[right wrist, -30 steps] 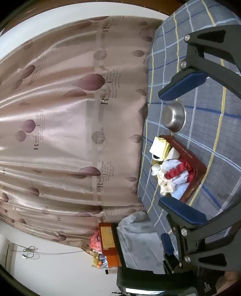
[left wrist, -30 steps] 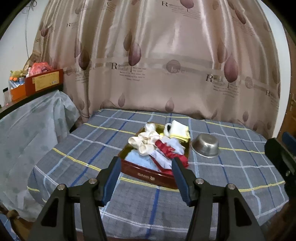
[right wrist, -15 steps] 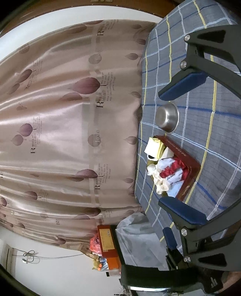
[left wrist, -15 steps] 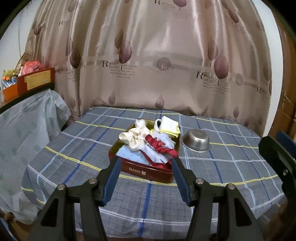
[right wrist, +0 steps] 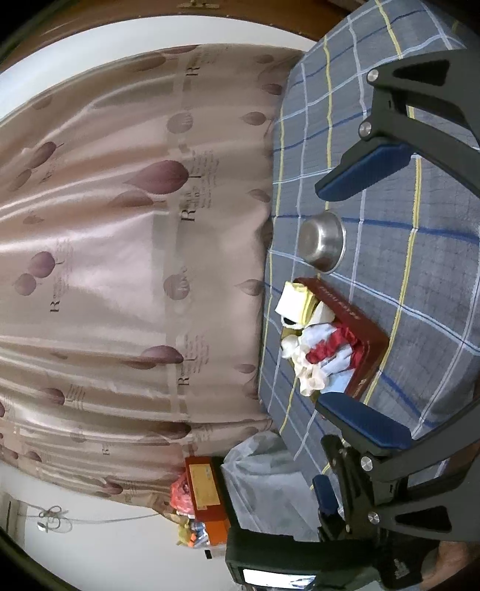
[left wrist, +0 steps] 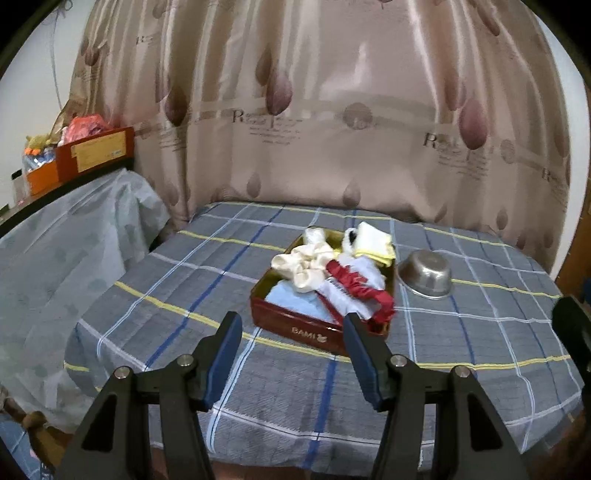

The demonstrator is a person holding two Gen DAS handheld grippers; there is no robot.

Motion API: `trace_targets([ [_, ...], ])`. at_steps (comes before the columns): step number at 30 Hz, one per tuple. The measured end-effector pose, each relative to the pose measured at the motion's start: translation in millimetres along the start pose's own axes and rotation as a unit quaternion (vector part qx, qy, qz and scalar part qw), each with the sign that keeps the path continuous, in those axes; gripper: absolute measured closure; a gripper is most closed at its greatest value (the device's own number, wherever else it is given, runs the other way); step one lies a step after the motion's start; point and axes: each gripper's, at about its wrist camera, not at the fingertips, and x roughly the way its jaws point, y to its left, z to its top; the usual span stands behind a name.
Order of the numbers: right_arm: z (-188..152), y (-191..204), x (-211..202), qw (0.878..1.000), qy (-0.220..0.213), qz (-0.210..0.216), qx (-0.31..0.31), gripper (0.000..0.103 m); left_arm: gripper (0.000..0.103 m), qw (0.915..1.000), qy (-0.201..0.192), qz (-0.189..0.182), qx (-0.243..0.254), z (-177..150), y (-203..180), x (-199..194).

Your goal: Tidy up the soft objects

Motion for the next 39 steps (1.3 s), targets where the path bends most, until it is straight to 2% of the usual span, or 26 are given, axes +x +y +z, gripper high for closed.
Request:
trace_targets([
  [6, -3, -7, 11, 1.0, 0.008, 0.009, 0.007, 0.0, 0.045, 0.9996, 0.006, 0.026, -0.004, 1, 4, 6],
  [13, -12, -13, 21, 0.999, 0.027, 0.027, 0.023, 0.0, 0.044, 0.9992, 0.022, 0.033, 0.006, -1, 1, 11],
  [21, -14, -16, 26, 0.998, 0.03, 0.036, 0.031, 0.0, 0.044, 0.9988, 0.033, 0.034, 0.01, -1, 0, 16],
  [28, -19, -9, 29, 0.998, 0.031, 0.046, 0.022, 0.0, 0.044, 0.999, 0.044, 0.006, 0.006, 0, 2, 19],
  [39, -20, -8, 29, 0.998, 0.032, 0.056, 0.021, 0.0, 0.044, 0.9991, 0.03, 0.02, 0.022, -1, -5, 14],
])
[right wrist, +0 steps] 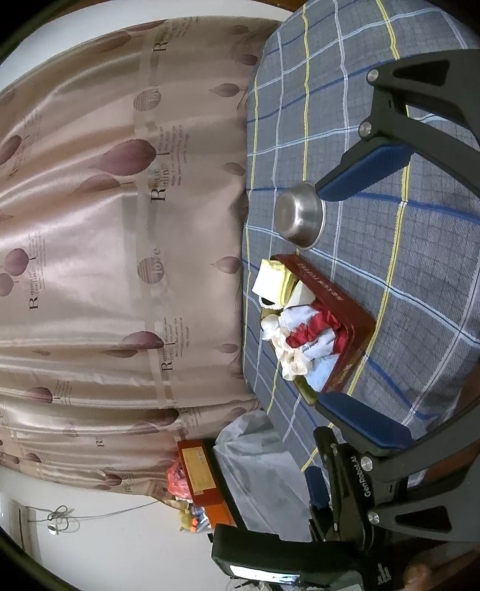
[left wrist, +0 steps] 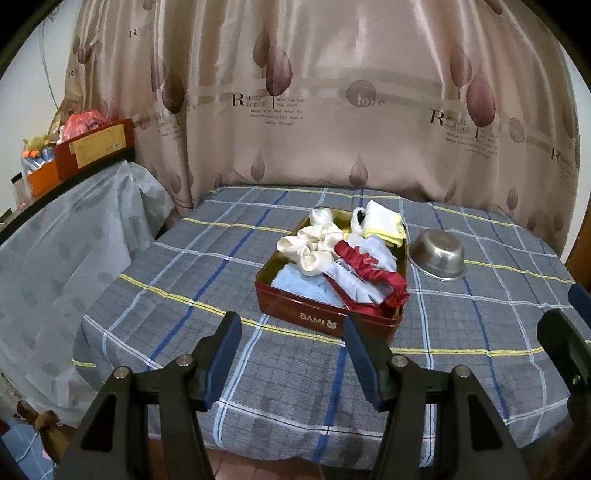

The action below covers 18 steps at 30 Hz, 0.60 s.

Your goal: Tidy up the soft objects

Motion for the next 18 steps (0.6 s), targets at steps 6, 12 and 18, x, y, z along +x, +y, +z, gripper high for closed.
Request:
trace_targets([
  [6, 0, 0, 0, 1.0, 0.0, -0.001, -0.002, 0.0, 0.037, 0.9999, -0.014, 0.007, -0.003, 1, 2, -7],
  [12, 3, 2, -1, 1.0, -0.001, 0.002, -0.006, 0.0, 0.034, 0.9997, -0.023, 0.009, -0.003, 2, 3, -11],
  [18, 4, 3, -2, 1.0, -0.001, 0.003, -0.006, 0.0, 0.034, 0.9995, -0.027, 0.009, -0.015, 3, 8, -13],
])
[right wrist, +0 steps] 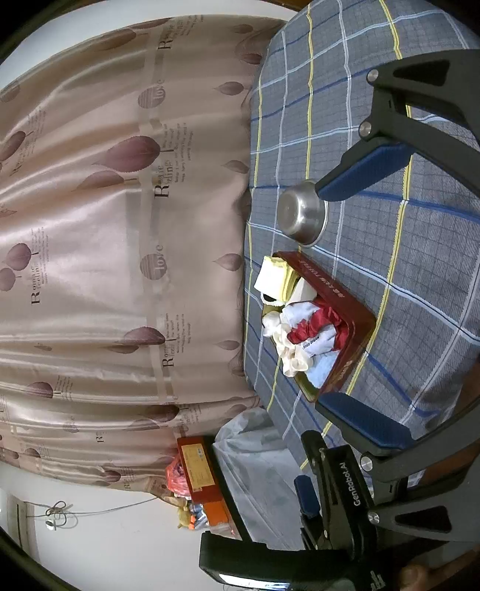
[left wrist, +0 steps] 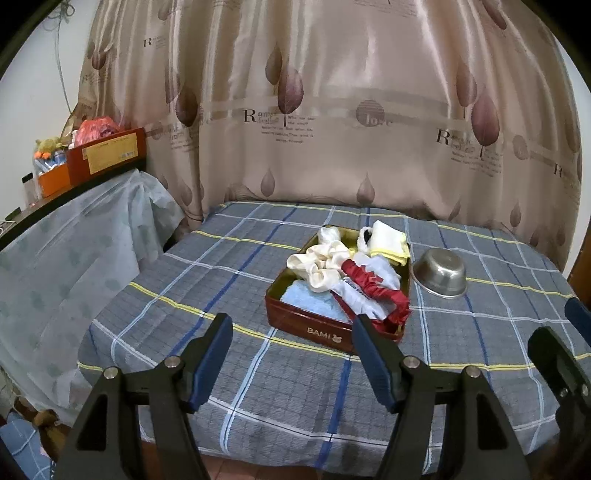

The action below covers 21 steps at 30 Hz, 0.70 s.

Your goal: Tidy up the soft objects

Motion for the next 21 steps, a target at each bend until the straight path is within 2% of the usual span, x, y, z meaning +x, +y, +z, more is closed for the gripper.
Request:
trace_targets([
  [21, 1.5, 3.0, -0.9, 1.0, 0.003, 0.002, -0.002, 0.0, 0.034, 0.9999, 0.01, 0.009, 0.002, -0.4, -0.3, 2.1],
])
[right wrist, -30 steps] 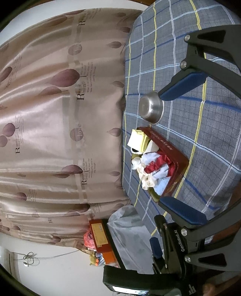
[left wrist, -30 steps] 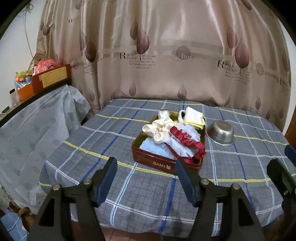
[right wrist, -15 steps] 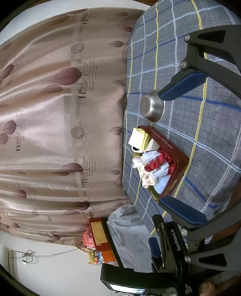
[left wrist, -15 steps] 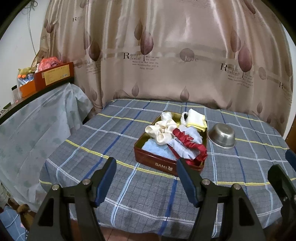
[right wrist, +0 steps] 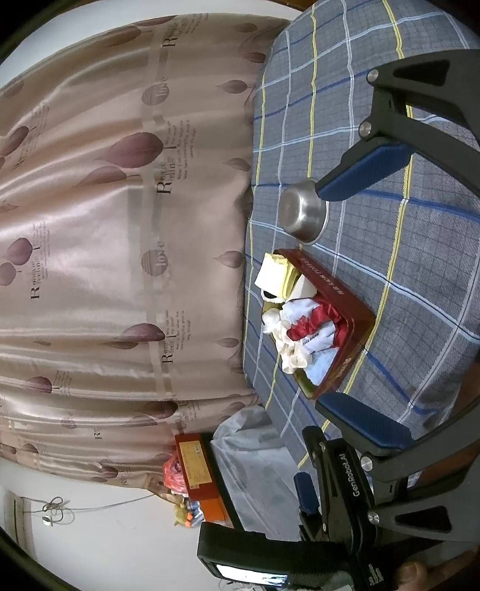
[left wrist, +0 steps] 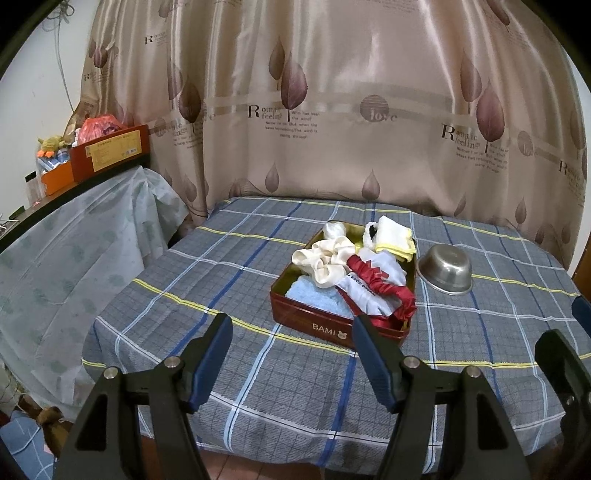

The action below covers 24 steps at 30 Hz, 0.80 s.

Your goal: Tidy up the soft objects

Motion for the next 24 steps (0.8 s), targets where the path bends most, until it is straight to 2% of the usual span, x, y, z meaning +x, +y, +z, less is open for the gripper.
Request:
trace_targets([
  [24, 0.3, 1.5, -0.5, 1.0, 0.0, 0.0, -0.001, 0.0, 0.034, 0.9999, 0.006, 0.009, 0.0, -0.8, -2.1, 1.4],
])
